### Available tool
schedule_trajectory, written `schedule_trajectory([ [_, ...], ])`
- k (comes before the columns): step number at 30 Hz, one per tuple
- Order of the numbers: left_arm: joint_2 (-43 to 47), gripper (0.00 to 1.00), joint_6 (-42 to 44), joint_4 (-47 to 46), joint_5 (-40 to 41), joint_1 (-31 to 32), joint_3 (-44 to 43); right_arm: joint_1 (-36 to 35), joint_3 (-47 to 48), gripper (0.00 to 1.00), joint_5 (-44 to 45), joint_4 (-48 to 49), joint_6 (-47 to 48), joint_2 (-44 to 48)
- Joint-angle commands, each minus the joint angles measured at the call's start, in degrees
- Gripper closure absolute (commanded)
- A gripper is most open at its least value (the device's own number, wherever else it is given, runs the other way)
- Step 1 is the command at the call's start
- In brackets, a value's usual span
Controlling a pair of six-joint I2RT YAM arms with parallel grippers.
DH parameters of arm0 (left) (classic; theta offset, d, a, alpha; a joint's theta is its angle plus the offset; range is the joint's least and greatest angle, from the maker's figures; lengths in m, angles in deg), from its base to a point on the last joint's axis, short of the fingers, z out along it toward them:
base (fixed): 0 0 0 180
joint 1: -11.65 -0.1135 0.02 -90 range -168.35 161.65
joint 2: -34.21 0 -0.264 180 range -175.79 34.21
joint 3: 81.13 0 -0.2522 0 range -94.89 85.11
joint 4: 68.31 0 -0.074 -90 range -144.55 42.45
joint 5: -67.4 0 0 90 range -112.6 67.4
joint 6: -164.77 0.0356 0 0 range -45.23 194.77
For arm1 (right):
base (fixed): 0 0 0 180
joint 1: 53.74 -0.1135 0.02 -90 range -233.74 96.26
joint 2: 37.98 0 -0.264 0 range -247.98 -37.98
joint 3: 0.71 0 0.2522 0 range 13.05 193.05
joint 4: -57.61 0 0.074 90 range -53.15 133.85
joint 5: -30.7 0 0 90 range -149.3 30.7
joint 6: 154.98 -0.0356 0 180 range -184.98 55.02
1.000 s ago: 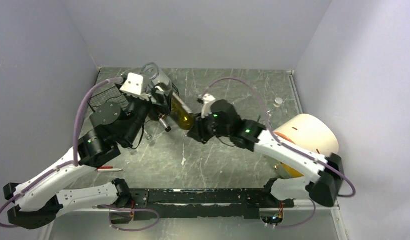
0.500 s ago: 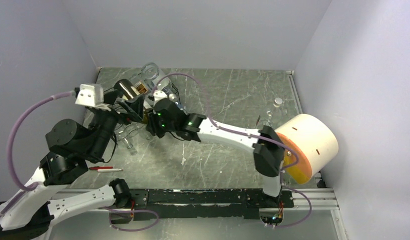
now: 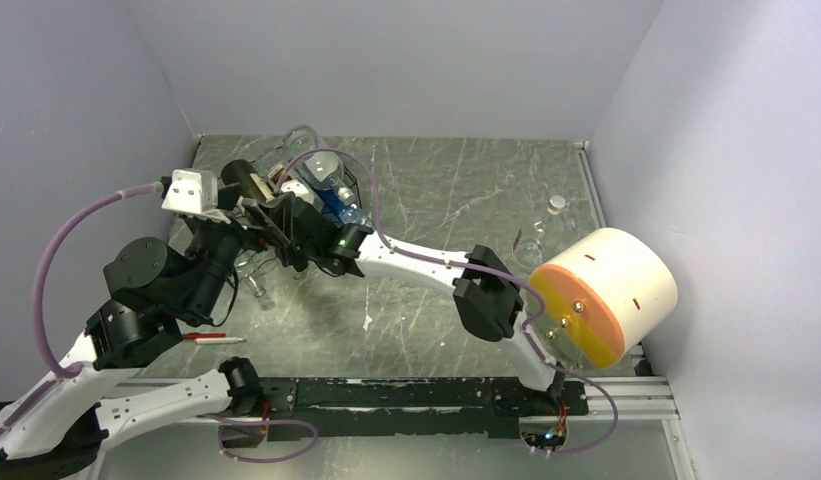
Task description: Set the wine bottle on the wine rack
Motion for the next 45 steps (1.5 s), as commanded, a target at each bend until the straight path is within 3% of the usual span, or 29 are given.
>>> schedule_trajectory([
  [1,-0.75,0.06,0.82,0.35,0.73,-0.06,0.09,-0.1,6.07,0.95,2.88,4.89,0.07,-0.98],
  [21,-1.16,0.06,2.19,-2.63,1.23,-0.01,0.56,0.76,9.61,0.39,4.5,2.91,1.16,-5.13],
  [29,-1.31,0.06,1.74,-1.72,1.3,-0.01,-0.35,1.25,5.83,0.33,3.66,6.24,0.37,-1.52],
  [33,-0.65,0.06,1.53,-2.03,0.44,0.03,-0.4,1.27,-1.25,0.26,1.62,13.03,1.56,4.46],
  [38,-0.24,0.06,0.98,-1.78,-0.52,-0.04,-0.56,1.45,-11.1,0.24,3.22,18.38,3.08,14.02],
  [45,0.65,0.06,-0.21,-0.64,-2.06,-0.06,0.5,1.63,-31.05,0.24,14.93,14.74,4.65,33.66],
])
